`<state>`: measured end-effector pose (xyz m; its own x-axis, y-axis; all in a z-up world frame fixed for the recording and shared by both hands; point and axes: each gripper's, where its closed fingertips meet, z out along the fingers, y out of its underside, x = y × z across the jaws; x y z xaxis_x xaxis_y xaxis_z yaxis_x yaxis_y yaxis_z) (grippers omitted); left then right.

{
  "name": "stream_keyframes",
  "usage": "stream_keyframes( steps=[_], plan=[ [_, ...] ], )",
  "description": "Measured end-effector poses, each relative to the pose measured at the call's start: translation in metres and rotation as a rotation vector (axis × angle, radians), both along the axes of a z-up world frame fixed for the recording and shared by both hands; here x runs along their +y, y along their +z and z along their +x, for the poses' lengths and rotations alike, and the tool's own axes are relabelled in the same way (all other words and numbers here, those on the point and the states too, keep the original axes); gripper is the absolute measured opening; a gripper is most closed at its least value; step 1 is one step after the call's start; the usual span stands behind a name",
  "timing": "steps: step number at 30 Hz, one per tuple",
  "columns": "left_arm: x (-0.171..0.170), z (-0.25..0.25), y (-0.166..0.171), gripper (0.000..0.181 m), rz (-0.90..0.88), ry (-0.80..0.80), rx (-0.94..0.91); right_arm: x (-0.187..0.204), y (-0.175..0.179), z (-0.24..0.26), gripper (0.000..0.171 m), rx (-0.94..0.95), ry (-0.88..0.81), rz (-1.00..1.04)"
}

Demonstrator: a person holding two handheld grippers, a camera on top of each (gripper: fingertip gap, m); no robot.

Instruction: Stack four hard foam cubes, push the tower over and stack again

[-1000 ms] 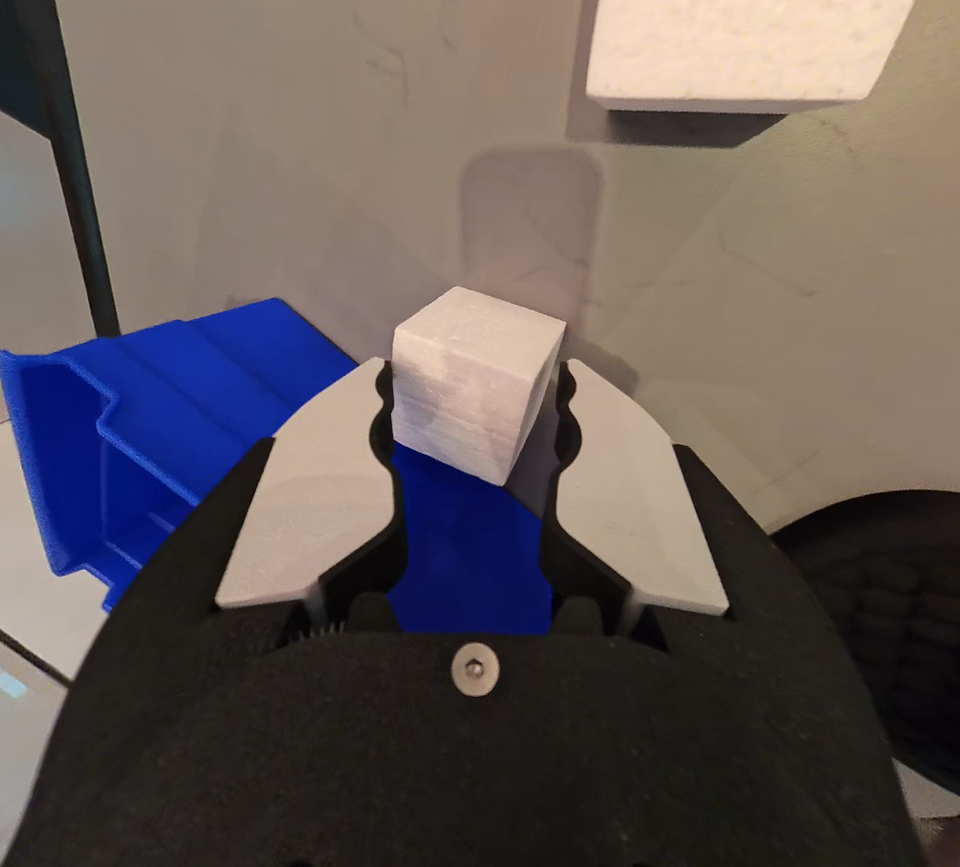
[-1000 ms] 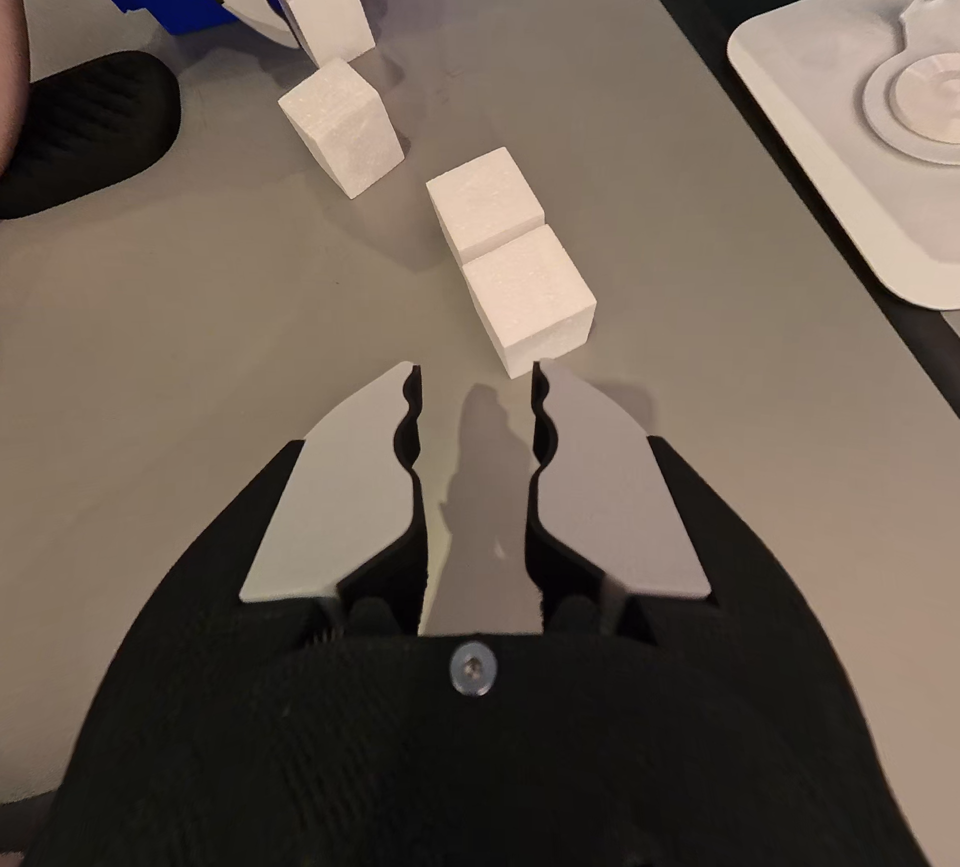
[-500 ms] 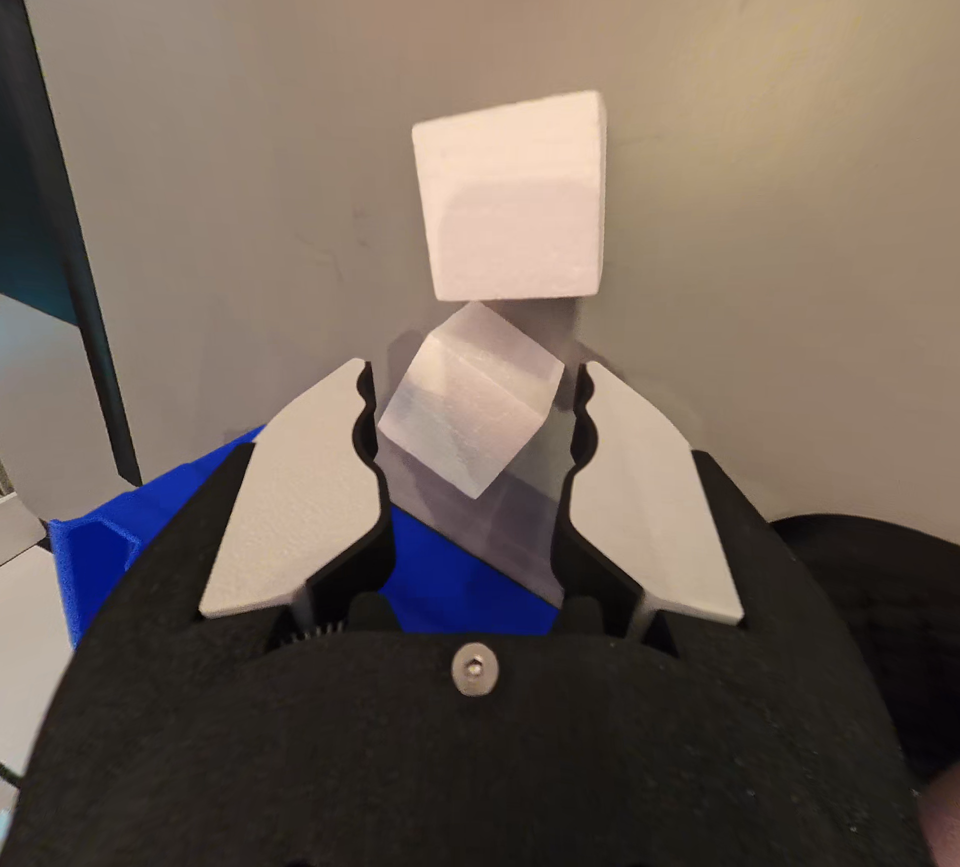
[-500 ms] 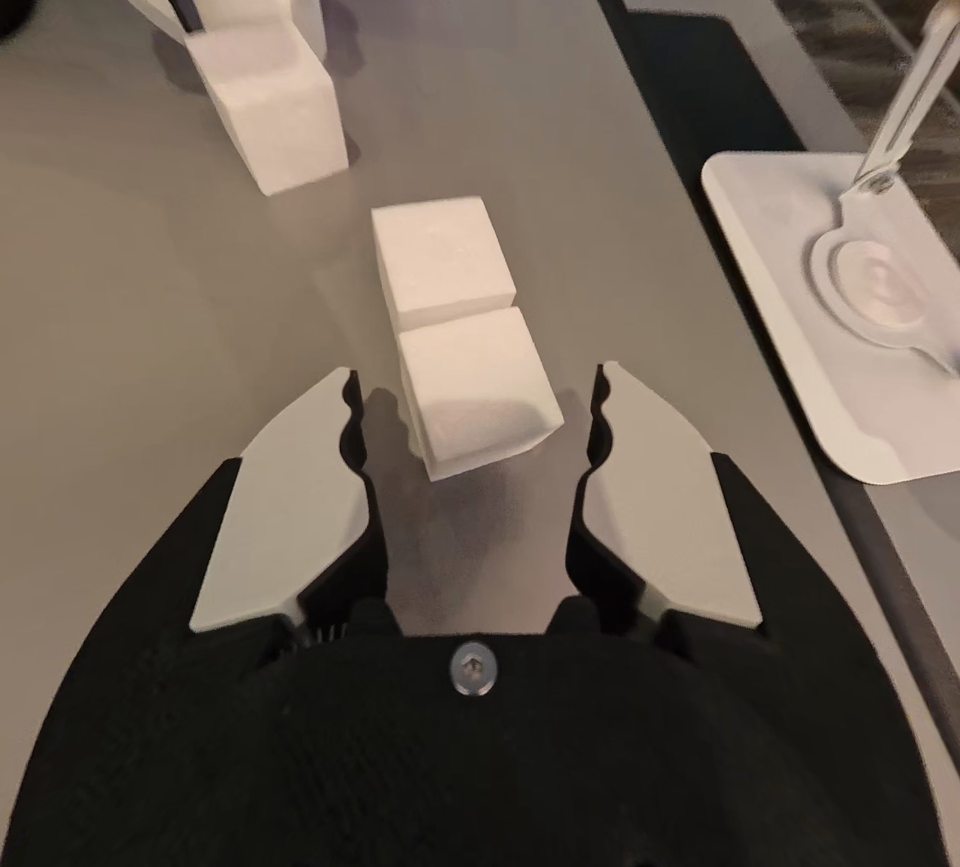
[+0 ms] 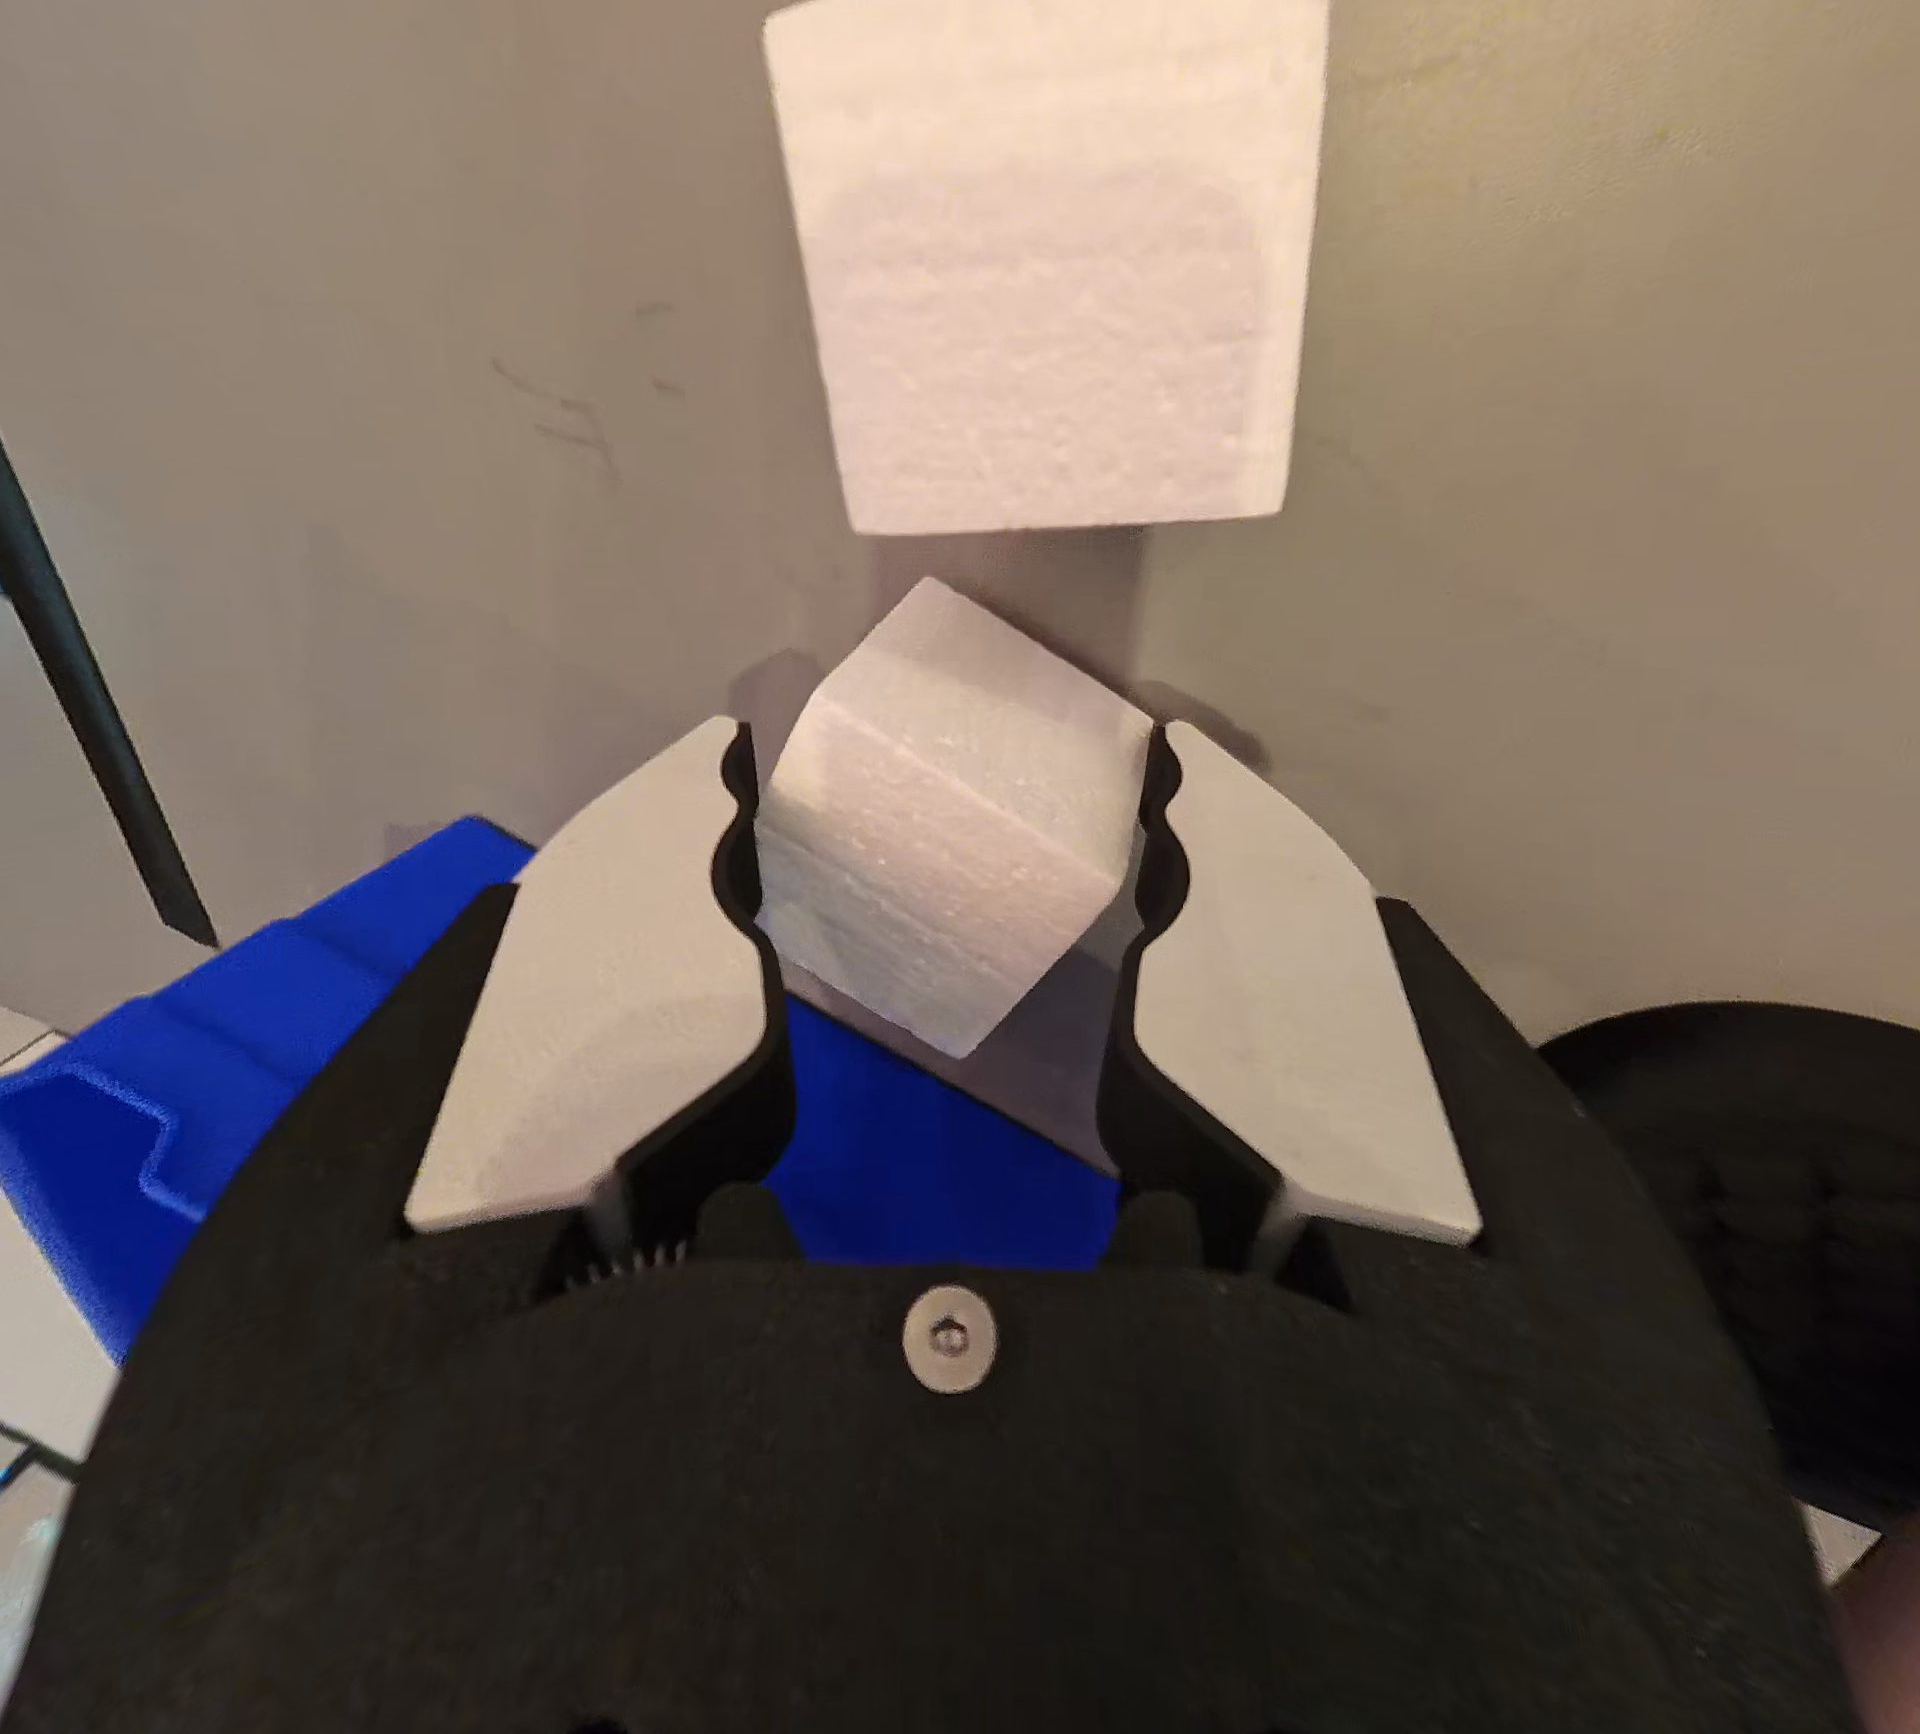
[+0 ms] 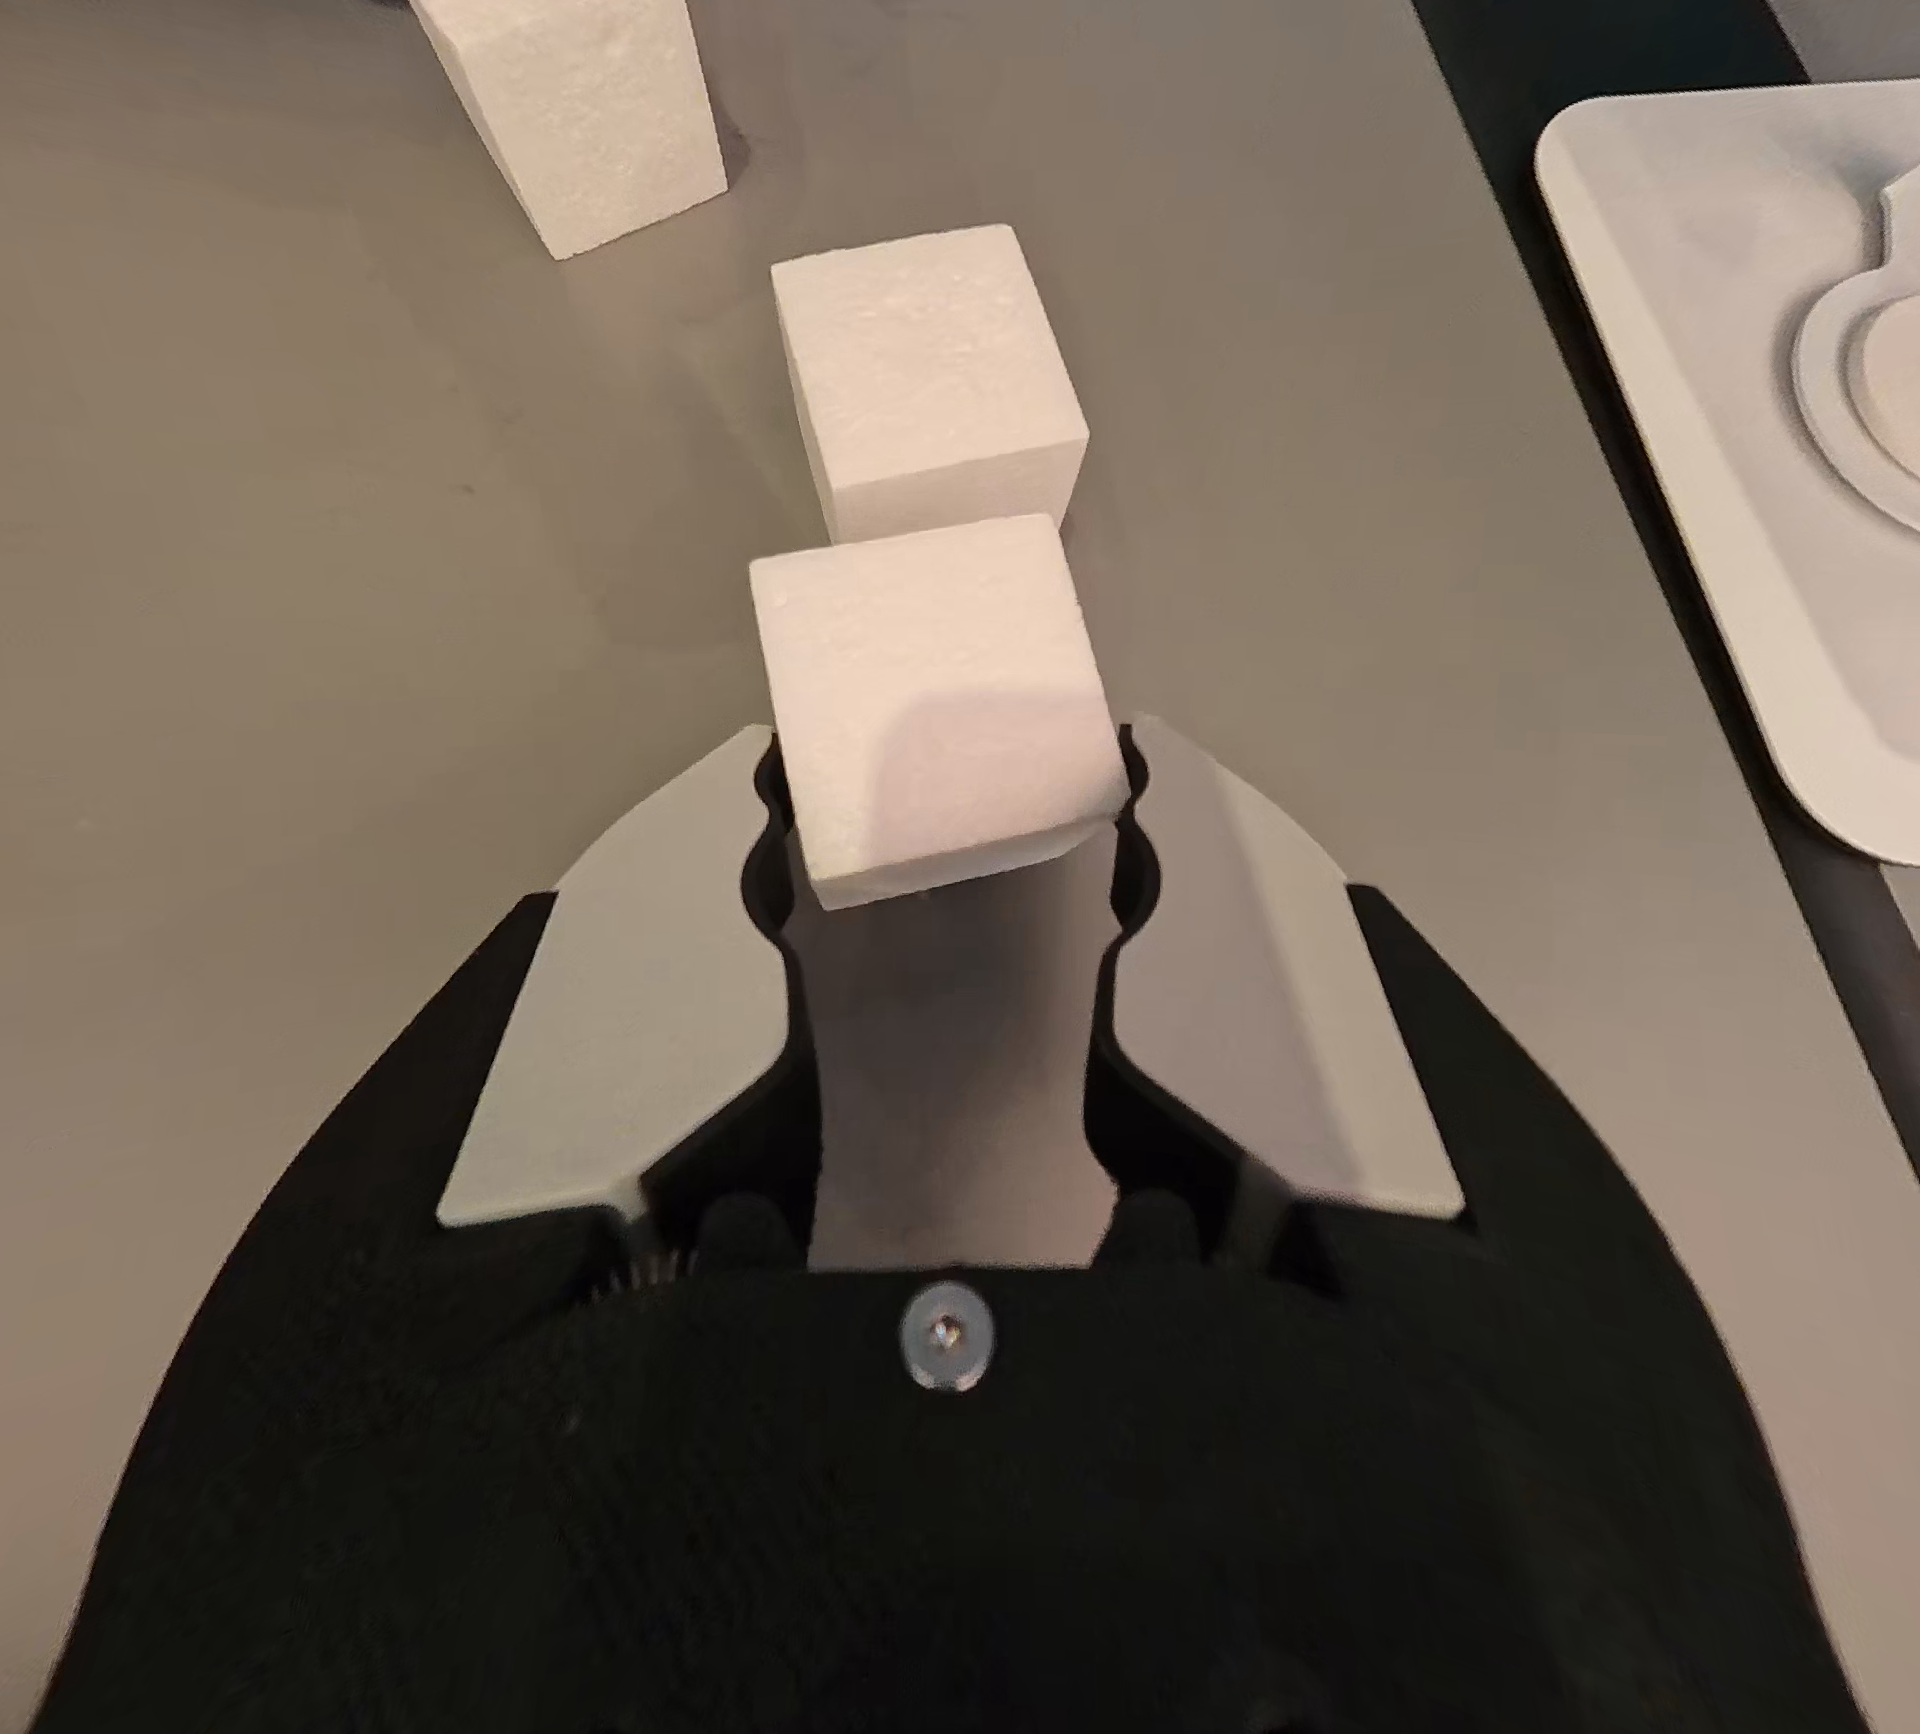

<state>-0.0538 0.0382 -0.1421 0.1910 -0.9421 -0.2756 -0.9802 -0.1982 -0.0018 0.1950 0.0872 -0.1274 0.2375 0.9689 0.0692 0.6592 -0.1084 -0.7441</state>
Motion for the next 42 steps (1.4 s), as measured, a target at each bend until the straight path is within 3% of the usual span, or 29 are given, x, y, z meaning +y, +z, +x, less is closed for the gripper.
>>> stream_keyframes(
  steps=[10, 17, 24, 32, 42],
  plan=[
    [-0.010, 0.032, 0.055, 0.071, 0.130, -0.015, -0.140, -0.001, 0.003, 0.011, 0.060, -0.012, -0.028, -0.003],
    [-0.011, 0.039, 0.075, 0.071, 0.210, -0.024, -0.162, -0.002, 0.013, 0.012, 0.060, 0.013, -0.026, 0.006],
    [0.009, 0.132, 0.101, 0.071, 0.235, -0.068, -0.485, -0.004, 0.021, 0.033, 0.061, 0.012, -0.048, -0.025],
    [0.053, 0.178, 0.064, 0.071, 0.188, 0.022, -0.250, -0.002, 0.027, 0.059, 0.061, 0.010, -0.093, -0.035],
    [0.059, 0.196, 0.051, 0.071, 0.122, 0.103, -0.173, -0.003, 0.033, 0.056, 0.061, 0.083, -0.072, -0.056]
  ],
)
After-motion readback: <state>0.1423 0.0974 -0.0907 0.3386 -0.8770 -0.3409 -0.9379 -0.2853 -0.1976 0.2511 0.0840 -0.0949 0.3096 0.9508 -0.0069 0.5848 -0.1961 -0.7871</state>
